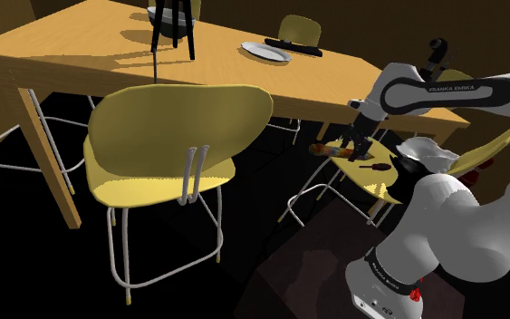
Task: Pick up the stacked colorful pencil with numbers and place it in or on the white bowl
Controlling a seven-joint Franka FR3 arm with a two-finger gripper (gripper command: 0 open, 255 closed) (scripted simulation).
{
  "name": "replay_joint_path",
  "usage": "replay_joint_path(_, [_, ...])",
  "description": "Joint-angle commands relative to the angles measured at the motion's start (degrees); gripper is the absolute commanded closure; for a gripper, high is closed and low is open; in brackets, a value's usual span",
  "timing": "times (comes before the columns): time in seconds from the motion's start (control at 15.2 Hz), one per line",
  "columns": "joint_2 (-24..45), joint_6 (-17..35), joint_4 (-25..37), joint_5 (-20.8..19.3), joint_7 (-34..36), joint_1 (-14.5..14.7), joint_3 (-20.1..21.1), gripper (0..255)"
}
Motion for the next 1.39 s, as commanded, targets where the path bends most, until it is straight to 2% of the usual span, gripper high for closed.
replay_joint_path(0.0, [6.63, 7.17, -0.26, -0.41, 0.07, 0.25, -1.68, 255])
replay_joint_path(0.13, [6.91, 7.84, -0.57, -0.61, -0.01, 0.47, -2.27, 255])
replay_joint_path(0.33, [5.86, 6.98, -1.33, -0.59, 0.84, -0.64, -0.41, 255])
replay_joint_path(0.4, [4.99, 6.51, -0.91, -1.65, 1.92, 0.97, -1.56, 255])
replay_joint_path(0.53, [2.92, 3.99, -0.14, -2.43, 2.82, 0.95, -0.64, 255])
replay_joint_path(0.79, [1.10, 0.33, 1.29, -1.61, 2.86, -0.44, 2.38, 255])
replay_joint_path(1.32, [-2.74, -7.17, 4.87, -0.80, 3.67, -1.00, 6.67, 255])
